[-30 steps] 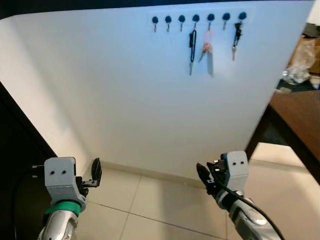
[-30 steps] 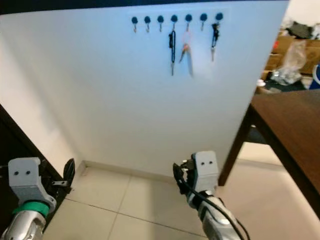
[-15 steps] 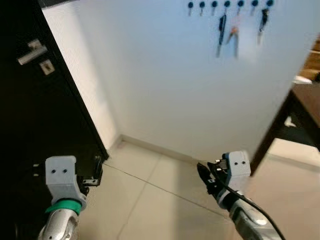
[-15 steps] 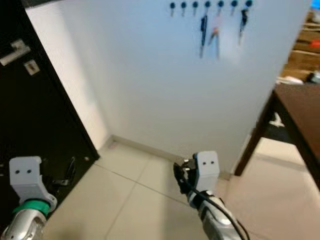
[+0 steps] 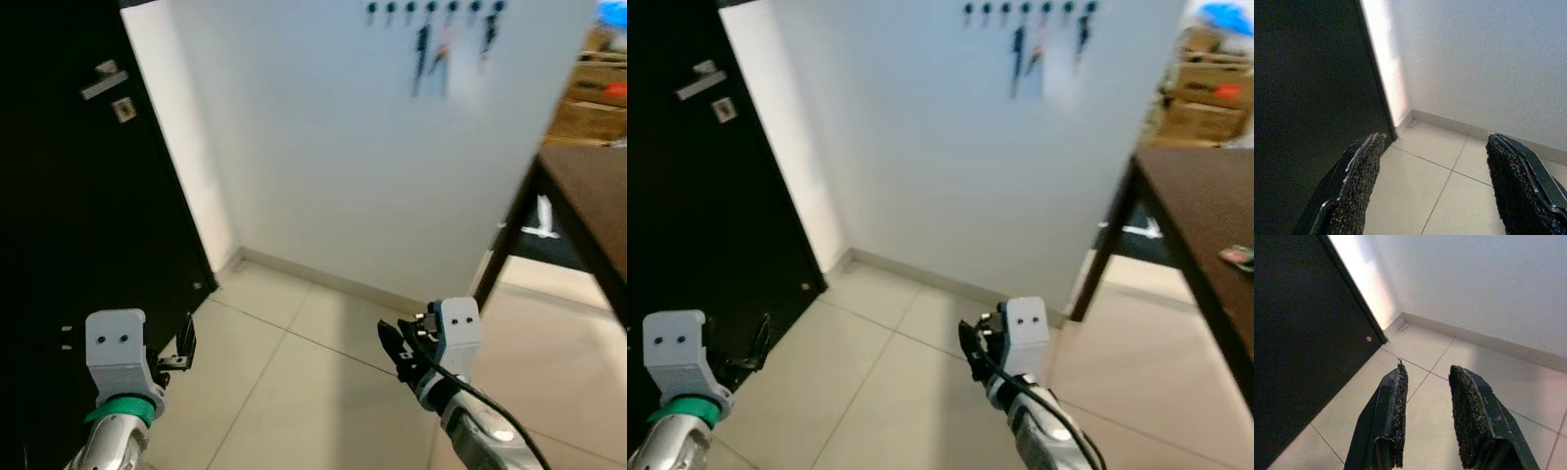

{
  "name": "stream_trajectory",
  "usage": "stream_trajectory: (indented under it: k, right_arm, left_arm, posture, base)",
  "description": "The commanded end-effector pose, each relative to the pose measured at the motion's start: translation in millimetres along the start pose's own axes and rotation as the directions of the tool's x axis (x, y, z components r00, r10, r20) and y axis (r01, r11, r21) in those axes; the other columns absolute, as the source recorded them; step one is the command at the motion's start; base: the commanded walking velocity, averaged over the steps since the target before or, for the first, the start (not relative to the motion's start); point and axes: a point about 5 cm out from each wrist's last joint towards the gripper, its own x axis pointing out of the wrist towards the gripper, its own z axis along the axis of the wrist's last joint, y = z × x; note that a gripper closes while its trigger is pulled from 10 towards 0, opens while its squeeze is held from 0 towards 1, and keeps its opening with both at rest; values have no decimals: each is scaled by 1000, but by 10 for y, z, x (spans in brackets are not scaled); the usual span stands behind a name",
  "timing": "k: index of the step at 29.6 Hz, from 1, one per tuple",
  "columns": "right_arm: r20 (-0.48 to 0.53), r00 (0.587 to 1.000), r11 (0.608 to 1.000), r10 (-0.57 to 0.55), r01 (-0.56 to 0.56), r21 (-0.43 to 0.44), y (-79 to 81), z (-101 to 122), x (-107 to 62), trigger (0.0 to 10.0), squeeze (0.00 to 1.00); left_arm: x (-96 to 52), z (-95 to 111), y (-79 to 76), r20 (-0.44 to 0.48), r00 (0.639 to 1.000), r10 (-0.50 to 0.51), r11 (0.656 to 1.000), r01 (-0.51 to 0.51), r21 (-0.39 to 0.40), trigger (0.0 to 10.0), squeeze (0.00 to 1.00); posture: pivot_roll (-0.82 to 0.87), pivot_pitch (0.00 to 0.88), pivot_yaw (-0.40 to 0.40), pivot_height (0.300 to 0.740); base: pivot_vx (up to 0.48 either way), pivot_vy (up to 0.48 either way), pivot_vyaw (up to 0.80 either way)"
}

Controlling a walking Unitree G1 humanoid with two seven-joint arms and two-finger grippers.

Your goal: Hang keys on a hook

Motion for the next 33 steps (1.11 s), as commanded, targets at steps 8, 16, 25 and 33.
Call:
stream_trajectory:
  k: [8, 16, 25, 33]
  right_arm:
    - [-17, 1000, 1000, 10, -9, 14, 39, -45, -6, 10000, 0]
    - [-18, 1000, 1000, 11, -10, 19, 40, -49, -1, 10000, 0]
    - [-27, 999, 998, 42, -43, -44, 74, -45, 17, 10000, 0]
    - [-31, 998, 997, 56, -57, -52, 97, -48, 19, 10000, 0]
  left_arm:
    - [-23, -33, 42, -27, 1000, 12, 1000, -11, 10, 10000, 0]
    - [-14, -33, 45, -29, 999, 12, 1000, -12, 15, 10000, 0]
    - [-17, -28, 58, -30, 999, 20, 1000, -20, 17, 10000, 0]
    - [-26, -31, 74, -31, 999, 27, 999, -27, 21, 10000, 0]
  posture:
    - [-183, 108, 194, 740]
    - [-179, 109, 201, 740]
    - [-177, 109, 202, 740]
    - [-173, 112, 202, 740]
  base:
    - [0, 0, 0]
    - [0, 0, 0]
    - [0, 0, 89]
    - [0, 0, 800]
